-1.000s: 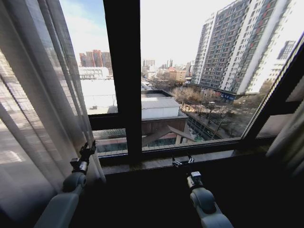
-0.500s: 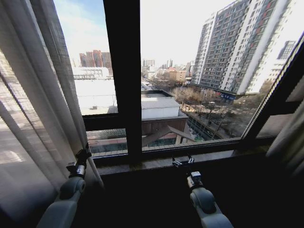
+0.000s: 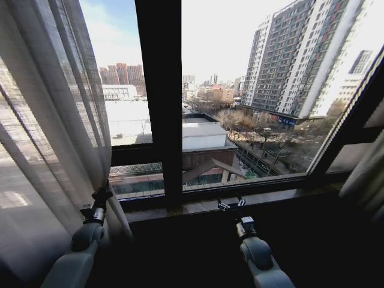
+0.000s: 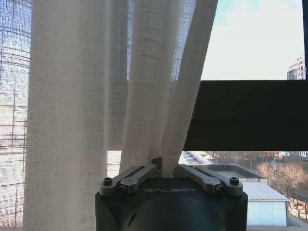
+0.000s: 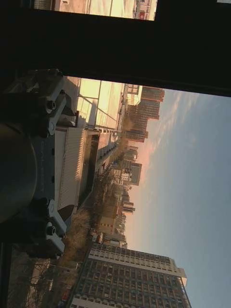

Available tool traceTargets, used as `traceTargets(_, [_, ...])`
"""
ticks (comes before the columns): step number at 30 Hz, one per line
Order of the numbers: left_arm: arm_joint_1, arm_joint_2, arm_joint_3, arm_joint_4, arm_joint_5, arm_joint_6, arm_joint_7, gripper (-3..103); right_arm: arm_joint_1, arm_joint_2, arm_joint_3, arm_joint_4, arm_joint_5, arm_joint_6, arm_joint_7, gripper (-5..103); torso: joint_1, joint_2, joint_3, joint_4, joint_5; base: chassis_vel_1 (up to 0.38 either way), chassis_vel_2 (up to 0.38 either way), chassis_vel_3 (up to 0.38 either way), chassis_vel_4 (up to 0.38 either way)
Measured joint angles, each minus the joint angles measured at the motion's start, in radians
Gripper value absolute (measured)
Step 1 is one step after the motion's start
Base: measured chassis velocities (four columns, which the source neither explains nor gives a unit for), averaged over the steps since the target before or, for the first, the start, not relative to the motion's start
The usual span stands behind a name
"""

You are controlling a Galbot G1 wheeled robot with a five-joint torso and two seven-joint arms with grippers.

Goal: Open the curtains by pulling them apart, changing their state from closed to fully open.

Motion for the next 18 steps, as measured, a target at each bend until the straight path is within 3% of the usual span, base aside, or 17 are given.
traceTargets(18, [0.043, -0.001, -0.045, -0.027, -0.01, 0.002, -0.026, 0, 0.0, 0.0, 0.0, 0.0, 0.0, 0.0, 0.0, 100, 0.0, 0.0, 0.0, 0.0001, 0.0001, 0.31, 0.307, -0.315, -0.294])
